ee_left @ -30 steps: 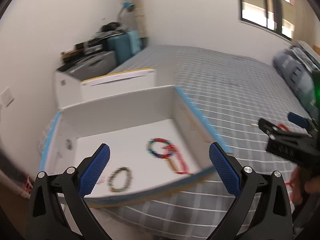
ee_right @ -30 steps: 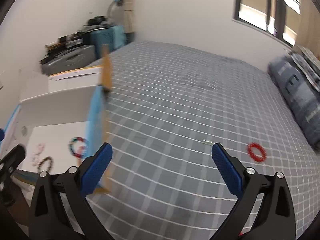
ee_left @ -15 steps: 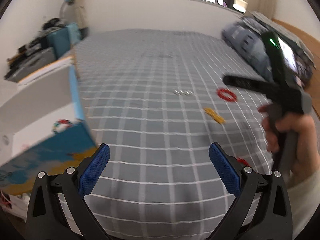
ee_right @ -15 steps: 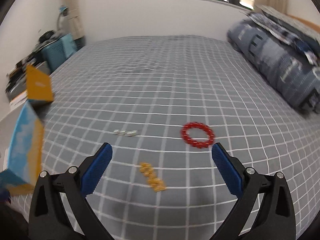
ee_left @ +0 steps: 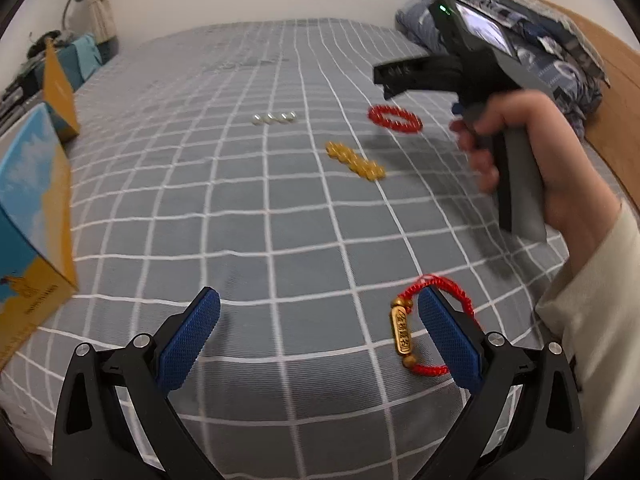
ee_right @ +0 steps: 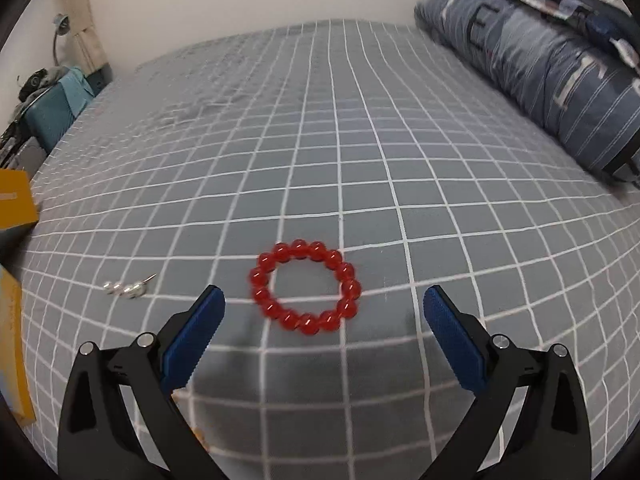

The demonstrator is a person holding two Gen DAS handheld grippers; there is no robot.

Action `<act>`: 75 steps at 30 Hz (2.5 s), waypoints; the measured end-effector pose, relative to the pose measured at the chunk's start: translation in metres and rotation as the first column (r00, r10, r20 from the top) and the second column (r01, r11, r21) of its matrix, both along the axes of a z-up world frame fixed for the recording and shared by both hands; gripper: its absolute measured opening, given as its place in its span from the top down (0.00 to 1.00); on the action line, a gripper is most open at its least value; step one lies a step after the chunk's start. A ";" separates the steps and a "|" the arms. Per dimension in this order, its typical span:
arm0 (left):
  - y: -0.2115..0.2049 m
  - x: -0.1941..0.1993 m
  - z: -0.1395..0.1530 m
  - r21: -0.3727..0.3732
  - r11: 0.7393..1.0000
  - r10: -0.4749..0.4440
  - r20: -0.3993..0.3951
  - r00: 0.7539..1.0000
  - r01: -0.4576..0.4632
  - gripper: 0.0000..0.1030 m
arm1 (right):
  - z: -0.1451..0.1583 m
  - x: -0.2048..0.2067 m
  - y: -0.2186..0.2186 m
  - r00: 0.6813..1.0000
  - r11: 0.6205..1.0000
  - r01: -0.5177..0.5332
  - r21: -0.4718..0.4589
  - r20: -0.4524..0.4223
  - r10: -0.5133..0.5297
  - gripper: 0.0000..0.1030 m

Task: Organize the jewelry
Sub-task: 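Move both tools back from the box toward the remaining bracelets, then grasp the red cord gold-charm bracelet with left tool while right grasps red bead bracelet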

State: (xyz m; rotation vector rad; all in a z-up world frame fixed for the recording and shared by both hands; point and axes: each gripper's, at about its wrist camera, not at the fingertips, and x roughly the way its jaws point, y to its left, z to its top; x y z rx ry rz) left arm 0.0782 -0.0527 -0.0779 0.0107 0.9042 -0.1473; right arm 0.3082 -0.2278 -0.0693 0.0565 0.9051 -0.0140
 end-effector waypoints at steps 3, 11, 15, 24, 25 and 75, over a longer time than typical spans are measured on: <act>-0.005 -0.001 -0.006 -0.006 1.000 -0.014 -0.008 1.000 0.014 0.06 | -0.008 0.011 -0.006 1.000 1.000 0.006 0.002 -0.021 -0.005 0.07; -0.011 0.006 -0.020 -0.012 0.999 -0.031 -0.048 0.998 0.030 0.06 | -0.030 0.024 -0.015 0.997 0.999 0.023 0.023 -0.080 -0.021 0.07; -0.014 0.006 -0.022 0.004 0.999 -0.040 -0.053 0.998 0.040 0.06 | -0.033 0.024 -0.016 0.996 0.999 0.031 0.027 -0.085 -0.029 0.12; -0.018 0.000 -0.022 0.019 0.997 -0.072 -0.073 0.995 0.074 0.12 | -0.030 0.024 -0.023 0.995 0.998 0.055 0.018 -0.084 -0.054 0.39; -0.019 0.001 -0.022 0.021 0.997 -0.079 -0.075 0.994 0.080 0.15 | -0.029 0.024 -0.024 0.995 0.998 0.058 0.014 -0.084 -0.057 0.44; 0.025 0.032 0.065 0.027 0.999 0.030 0.123 0.992 -0.034 0.92 | 0.038 -0.021 0.006 0.994 0.998 -0.051 0.028 0.101 0.048 0.87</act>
